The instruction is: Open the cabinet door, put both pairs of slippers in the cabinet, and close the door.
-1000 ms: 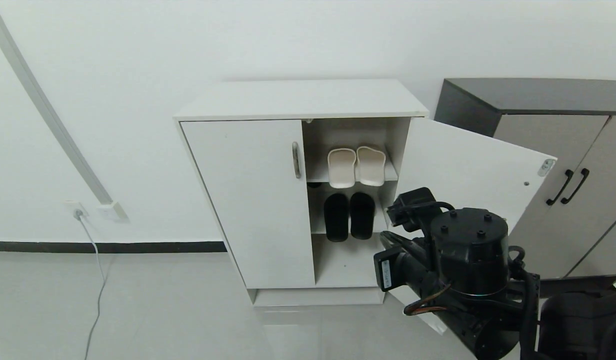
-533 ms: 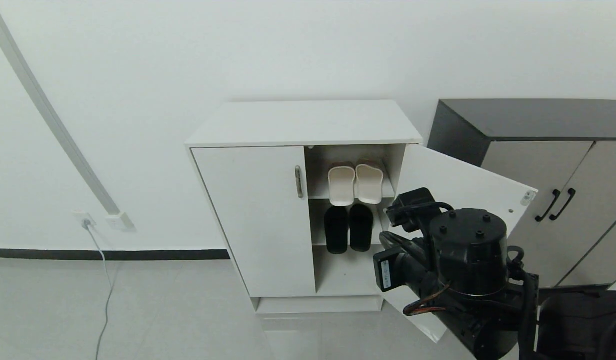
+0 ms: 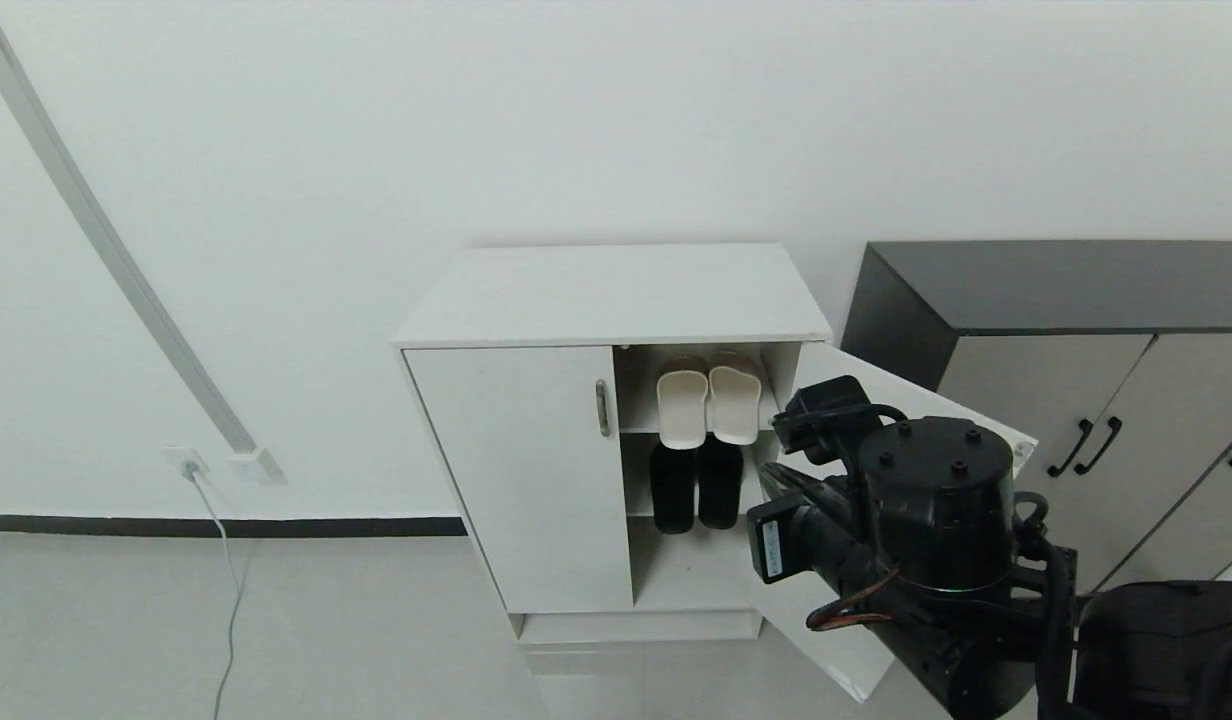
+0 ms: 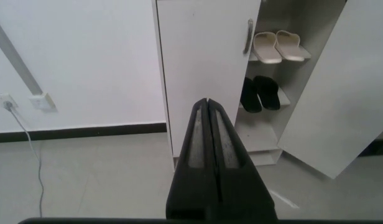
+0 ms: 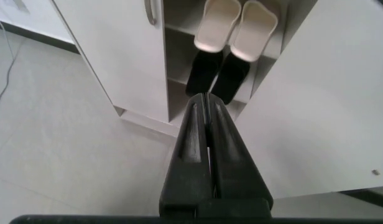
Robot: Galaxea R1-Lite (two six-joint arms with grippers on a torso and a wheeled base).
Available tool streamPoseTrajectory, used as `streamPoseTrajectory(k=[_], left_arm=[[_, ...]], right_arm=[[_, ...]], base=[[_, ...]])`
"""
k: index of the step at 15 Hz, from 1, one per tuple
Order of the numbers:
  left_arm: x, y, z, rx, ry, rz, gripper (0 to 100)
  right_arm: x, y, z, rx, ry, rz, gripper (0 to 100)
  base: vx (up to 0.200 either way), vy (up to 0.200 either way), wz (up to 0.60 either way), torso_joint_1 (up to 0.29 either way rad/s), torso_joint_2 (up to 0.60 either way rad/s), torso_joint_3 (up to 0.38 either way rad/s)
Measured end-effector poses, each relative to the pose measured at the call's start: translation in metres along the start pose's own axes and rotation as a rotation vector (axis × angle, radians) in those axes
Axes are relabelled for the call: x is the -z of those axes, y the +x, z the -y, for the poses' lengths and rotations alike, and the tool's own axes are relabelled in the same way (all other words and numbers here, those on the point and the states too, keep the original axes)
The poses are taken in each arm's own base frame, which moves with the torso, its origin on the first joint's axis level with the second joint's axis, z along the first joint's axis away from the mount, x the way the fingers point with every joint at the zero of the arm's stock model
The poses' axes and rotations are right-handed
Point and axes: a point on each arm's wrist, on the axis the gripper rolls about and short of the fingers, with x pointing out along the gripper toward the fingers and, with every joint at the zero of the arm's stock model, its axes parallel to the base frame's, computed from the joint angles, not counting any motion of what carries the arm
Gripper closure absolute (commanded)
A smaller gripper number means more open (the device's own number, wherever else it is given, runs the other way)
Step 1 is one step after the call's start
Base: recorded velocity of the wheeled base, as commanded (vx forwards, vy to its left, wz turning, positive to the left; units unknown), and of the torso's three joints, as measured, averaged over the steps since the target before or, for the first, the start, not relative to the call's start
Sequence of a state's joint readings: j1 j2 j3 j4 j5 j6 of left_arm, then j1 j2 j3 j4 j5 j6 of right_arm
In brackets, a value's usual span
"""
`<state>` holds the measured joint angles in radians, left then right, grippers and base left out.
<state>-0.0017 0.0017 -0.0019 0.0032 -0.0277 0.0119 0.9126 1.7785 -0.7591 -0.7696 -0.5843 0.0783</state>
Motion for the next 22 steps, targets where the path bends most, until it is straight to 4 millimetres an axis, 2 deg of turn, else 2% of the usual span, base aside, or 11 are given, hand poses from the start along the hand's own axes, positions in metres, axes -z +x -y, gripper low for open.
streamPoseTrajectory(k=[8,18,22], left_arm=[[0.0,0.0,0.0,0.0,0.0,0.0,100],[0.0,0.0,0.0,0.0,0.0,0.0,100],[-0.0001,0.0,0.0,0.0,0.0,0.001,100]], right_arm=[[-0.0001,0.0034,0.0059,0.021,0.006,-0.001,100],[0.0018,0.0047,0.0093,0.03,0.002,-0.01,100],[0.0021,0.0046,0.0089,0.027,0.003,-0.01,100]], base=[[0.0,0.0,0.0,0.202,-0.44,-0.24],[0.0,0.0,0.0,0.005,-0.01,-0.006],[0.0,0.0,-0.6,-0.001,0.0,0.002]])
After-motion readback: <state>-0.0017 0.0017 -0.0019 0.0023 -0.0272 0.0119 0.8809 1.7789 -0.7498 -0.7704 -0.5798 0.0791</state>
